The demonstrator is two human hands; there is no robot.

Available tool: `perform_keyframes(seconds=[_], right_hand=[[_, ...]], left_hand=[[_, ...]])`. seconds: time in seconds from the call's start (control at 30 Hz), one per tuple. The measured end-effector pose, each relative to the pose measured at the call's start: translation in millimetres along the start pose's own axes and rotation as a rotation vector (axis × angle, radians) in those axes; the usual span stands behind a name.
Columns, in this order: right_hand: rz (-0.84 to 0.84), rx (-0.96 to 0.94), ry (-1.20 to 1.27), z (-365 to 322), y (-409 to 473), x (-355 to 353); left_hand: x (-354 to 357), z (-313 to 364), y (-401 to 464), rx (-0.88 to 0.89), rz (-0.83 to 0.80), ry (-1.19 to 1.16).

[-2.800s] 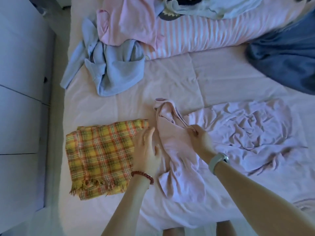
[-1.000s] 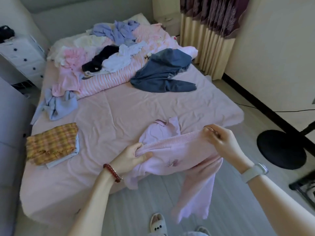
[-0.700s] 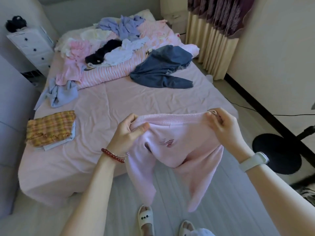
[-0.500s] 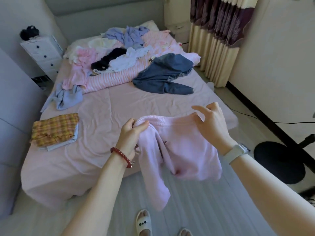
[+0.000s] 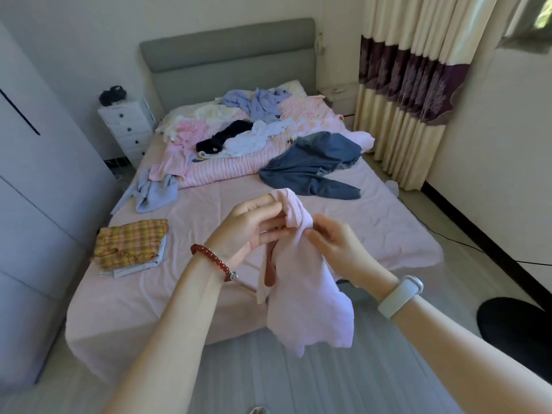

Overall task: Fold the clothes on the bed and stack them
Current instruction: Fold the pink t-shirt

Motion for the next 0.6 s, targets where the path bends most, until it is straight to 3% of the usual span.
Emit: perform_keyframes(seconds=[0.17,0.3,0.43,0.53,0.6], right_hand=[[-0.001,-0.031,0.146,-31.2,26.3,-23.1],[-0.071,-0.100,0.210,-56.7,38.9,-28.6],[0.010,-0.133,0.216,-59.4,42.7,-38.6],[0.082,-0.031,0.140,-34.3,43.1,-49.5],[0.039,0.079,0.162,-10.6,37.2,-50.8]], left_hand=[[-36.5,-2.9,-7.5,0.236,0.358,0.343],[-25.8,-43.0,-6.5,0.097,0.057,0.469],[-49.6,-58.1,-1.8,-0.098,0.201,0.619],[-71.8,-54.7,-4.9,-0.055,0.268,0.655],[-73.4,-52.0,-4.9,0.008,0.264,0.680]])
Point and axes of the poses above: each hand's wrist, its own y-axis towards the middle knuckle, its own x-axis out of the palm, z = x × y, the point moved 2 cm from there along y, towards the middle knuckle, and after that the axes turned 4 degrees about -y, right-handed, at the moved point
